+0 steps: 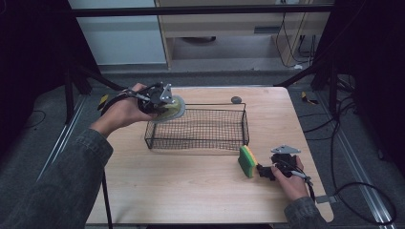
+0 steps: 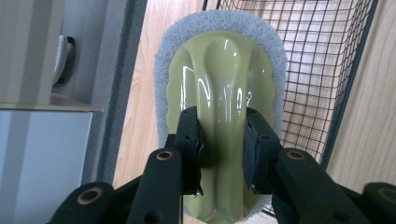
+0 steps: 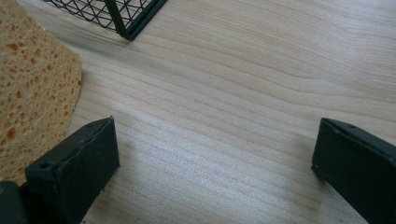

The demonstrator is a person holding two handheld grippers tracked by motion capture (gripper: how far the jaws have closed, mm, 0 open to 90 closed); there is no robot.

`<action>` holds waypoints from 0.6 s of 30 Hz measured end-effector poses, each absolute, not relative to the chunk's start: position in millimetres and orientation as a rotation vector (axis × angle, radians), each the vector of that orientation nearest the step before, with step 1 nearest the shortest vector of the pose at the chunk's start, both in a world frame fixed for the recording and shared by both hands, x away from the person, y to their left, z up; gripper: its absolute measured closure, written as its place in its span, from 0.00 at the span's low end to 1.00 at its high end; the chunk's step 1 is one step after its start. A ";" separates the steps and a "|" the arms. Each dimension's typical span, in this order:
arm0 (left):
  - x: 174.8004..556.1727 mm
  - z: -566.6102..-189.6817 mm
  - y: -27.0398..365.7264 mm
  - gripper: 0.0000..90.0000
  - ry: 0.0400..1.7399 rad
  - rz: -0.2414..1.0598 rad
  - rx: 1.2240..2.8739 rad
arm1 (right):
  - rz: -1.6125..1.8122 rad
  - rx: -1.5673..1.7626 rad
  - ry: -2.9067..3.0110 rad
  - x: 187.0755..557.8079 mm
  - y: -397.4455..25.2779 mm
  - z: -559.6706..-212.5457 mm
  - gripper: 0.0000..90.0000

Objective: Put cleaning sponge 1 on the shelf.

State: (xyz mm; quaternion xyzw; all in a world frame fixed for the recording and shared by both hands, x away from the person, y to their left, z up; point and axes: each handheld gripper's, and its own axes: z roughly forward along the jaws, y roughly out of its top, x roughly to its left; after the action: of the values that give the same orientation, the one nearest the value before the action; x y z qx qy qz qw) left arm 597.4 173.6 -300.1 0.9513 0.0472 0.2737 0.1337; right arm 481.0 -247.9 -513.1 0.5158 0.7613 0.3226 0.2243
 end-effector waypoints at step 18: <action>604.1 -306.7 165.0 0.78 0.105 0.800 2.766 | 0.890 1.423 2.101 481.0 -247.9 -513.1 0.01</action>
State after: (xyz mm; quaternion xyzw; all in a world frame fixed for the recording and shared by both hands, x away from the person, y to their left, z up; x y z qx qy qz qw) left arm 604.1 165.0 -306.7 0.9518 0.0363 0.2754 0.1297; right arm 481.0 -247.9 -513.1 0.5157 0.7614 0.3225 0.2243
